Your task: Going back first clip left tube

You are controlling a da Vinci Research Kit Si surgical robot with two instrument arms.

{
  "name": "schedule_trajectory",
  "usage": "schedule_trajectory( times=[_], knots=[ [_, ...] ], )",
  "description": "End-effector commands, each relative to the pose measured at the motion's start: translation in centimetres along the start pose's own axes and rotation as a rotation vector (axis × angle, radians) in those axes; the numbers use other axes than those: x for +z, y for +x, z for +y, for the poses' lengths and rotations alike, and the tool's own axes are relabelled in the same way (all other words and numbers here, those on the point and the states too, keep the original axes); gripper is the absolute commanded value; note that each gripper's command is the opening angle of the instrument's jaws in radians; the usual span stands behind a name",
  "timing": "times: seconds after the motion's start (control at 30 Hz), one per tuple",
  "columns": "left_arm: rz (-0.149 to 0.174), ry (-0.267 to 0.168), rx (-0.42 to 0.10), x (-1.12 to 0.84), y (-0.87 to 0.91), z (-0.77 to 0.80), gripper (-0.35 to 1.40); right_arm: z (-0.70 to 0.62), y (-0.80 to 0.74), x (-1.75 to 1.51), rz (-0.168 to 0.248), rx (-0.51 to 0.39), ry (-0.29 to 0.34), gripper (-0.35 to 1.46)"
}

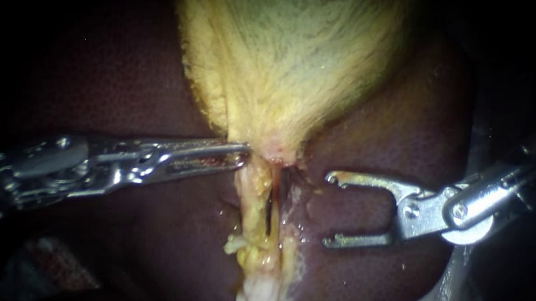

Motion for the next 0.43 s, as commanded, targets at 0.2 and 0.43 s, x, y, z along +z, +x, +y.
schedule_trajectory(
  times=[0.2,0.43],
  knots=[
    [0.001,0.003,0.001,0.03,0.02,-0.01,-0.06,0.0,0.0,0.0,0.0,0.001,0.0,0.6],
    [0.004,0.003,0.002,0.03,0.02,0.0,-0.06,0.0,0.0,0.0,0.002,0.001,-0.002,0.6]
  ],
)
